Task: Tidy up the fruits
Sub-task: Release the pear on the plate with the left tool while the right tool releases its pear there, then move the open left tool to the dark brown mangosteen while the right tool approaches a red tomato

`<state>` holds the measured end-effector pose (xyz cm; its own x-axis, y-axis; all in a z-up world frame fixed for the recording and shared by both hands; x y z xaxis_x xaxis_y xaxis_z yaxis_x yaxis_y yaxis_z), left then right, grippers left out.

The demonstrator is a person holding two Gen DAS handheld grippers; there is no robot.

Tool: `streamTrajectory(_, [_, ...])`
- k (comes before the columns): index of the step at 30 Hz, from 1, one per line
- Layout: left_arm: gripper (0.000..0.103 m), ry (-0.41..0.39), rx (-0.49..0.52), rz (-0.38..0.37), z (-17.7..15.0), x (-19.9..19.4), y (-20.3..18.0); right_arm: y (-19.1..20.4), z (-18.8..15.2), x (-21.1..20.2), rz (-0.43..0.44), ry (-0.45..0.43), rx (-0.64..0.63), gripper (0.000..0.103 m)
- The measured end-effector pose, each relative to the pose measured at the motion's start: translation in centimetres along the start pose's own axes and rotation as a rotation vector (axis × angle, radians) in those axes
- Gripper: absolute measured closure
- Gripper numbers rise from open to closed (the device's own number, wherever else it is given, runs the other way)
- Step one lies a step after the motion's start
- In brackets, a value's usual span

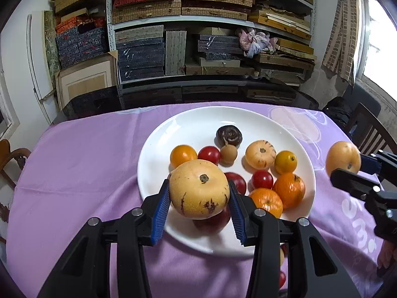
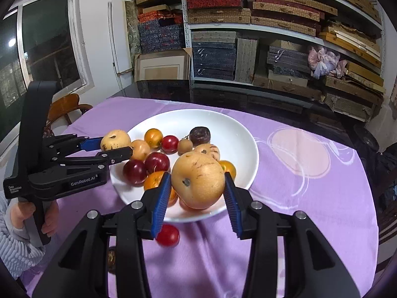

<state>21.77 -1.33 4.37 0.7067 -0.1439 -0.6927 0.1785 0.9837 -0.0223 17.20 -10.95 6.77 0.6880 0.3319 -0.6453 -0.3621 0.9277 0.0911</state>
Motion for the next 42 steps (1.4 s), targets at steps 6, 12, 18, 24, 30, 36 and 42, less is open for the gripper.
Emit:
streamTrajectory(6, [0.058,0.044,-0.003,0.009,1.4,3.5,-0.2,1.0,2.2,6.4,0.013,0.069,-0.015,0.062])
streamTrajectory(12, [0.043,0.046,-0.058,-0.014,1.9,4.2,1.5,0.9,2.9,8.6,0.02,0.051,-0.004,0.053])
streamTrajectory(18, [0.039,0.006,-0.088,-0.024,0.3,0.3,2.8,-1.9,1.6,3.6,0.022,-0.016,0.071,0.037])
streamTrajectory(24, [0.021,0.032,-0.06,-0.044,-5.4,-4.4,1.5,-3.3,-4.4,-2.2,0.023,-0.068,0.135,0.008])
streamTrajectory(30, [0.006,0.008,0.052,-0.006,-10.3,-7.6,-3.2,-5.1,-8.5,-3.4,0.016,-0.058,0.211,0.007])
streamTrajectory(36, [0.006,0.021,0.157,0.043,-11.5,-6.7,-7.1,-6.3,-8.6,-4.3,0.017,-0.091,0.251,0.006])
streamTrajectory(42, [0.006,0.037,0.23,0.087,-12.2,-5.3,-8.1,-6.4,-8.3,-4.8,0.034,-0.099,0.261,0.006])
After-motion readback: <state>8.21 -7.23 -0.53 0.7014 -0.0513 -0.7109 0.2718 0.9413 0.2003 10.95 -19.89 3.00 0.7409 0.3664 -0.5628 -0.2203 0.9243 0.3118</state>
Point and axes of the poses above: each gripper's, at about its wrist camera, not at the fingertips, and x roughly the way its jaws point, y to its left, z to its top, the point moved 4 cm from there along x, roughly the way its jaws point
